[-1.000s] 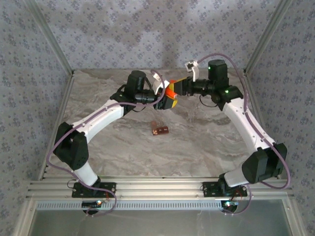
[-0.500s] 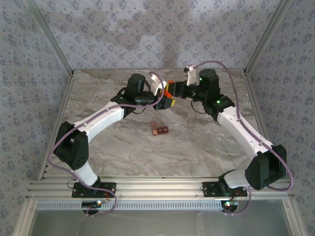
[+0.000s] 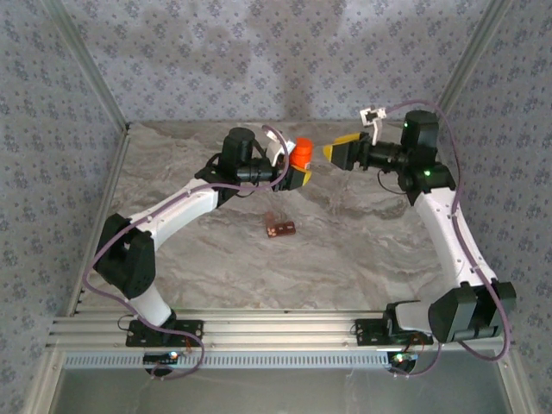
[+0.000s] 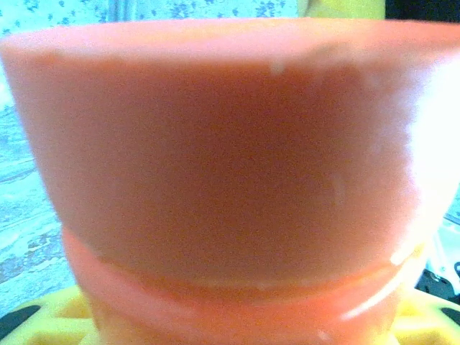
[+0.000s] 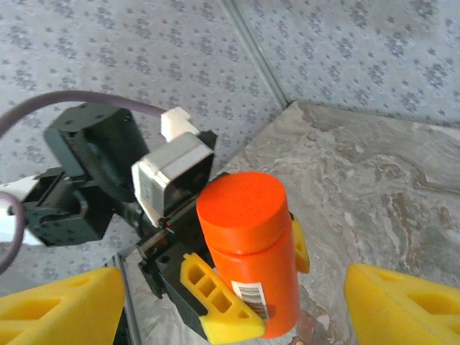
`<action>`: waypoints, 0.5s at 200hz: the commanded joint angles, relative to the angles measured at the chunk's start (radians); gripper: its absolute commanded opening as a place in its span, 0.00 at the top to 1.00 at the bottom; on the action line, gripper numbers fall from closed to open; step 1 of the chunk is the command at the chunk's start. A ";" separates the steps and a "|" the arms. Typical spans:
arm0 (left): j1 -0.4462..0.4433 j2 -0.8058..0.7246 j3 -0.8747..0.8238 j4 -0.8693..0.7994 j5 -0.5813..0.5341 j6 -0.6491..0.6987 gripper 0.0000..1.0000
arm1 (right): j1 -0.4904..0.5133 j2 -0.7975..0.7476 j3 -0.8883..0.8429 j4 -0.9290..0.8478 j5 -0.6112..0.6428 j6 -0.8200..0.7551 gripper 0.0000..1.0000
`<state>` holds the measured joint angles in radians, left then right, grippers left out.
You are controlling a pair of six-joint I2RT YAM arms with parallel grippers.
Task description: Sort the pills into containers
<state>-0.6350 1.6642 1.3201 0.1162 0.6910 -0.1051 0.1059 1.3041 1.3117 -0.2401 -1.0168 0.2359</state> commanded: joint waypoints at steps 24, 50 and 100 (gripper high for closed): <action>0.003 -0.022 0.071 -0.013 0.165 0.027 1.00 | 0.021 0.123 0.126 -0.052 -0.132 -0.047 0.21; 0.003 -0.014 0.085 -0.032 0.187 0.026 1.00 | 0.063 0.167 0.173 -0.083 -0.117 -0.068 0.22; 0.001 -0.001 0.103 -0.058 0.202 0.035 1.00 | 0.094 0.204 0.205 -0.094 -0.115 -0.071 0.29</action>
<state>-0.6350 1.6646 1.3766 0.0555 0.8478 -0.0940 0.1902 1.4956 1.4750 -0.3126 -1.1007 0.1852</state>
